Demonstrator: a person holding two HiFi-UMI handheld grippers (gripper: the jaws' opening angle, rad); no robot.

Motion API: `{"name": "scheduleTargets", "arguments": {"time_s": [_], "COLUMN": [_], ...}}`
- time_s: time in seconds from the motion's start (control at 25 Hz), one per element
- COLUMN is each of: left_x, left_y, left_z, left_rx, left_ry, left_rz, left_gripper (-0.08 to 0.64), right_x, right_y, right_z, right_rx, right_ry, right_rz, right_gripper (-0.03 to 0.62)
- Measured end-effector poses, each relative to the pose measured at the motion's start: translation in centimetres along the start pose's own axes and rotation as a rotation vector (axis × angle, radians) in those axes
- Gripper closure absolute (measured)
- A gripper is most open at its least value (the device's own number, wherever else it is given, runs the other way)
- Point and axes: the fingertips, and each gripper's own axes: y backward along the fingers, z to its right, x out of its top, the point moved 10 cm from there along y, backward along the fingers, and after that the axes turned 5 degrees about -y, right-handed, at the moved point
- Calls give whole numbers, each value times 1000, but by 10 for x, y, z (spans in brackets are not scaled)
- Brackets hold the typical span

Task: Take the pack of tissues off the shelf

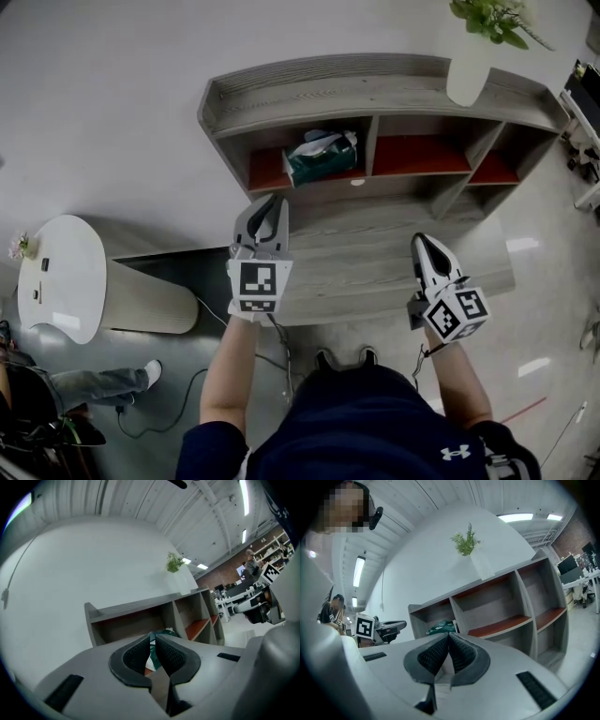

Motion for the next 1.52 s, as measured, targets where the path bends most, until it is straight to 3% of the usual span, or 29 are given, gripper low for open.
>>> {"name": "scheduleTargets", "arguments": {"time_s": [0.28, 0.56, 1.0, 1.24, 1.4, 1.52], "left_x": [2, 2, -6, -22, -27, -29], "left_y": [-44, -88, -155, -181, -188, -188], "left_z": [-5, 4, 20, 30, 33, 34], "left_rx": [-101, -226, -367, -429, -502, -518], "left_ry": [-130, -331, -534, -587, -577, -570], "left_rz": [-49, -133, -281, -365, -411, -415], "left_gripper": [380, 307, 298, 302, 393, 416], "right_x": [1, 4, 13, 14, 13, 9], "right_y": [-7, -19, -19, -10, -5, 0], "right_z": [0, -3, -4, 3, 6, 8], "right_rx": [-21, -29, -60, -100, -121, -131], "right_ry": [8, 12, 33, 35, 28, 18], "right_rz": [2, 12, 31, 33, 34, 26], "right_gripper": [580, 580, 580, 580, 580, 580]}}
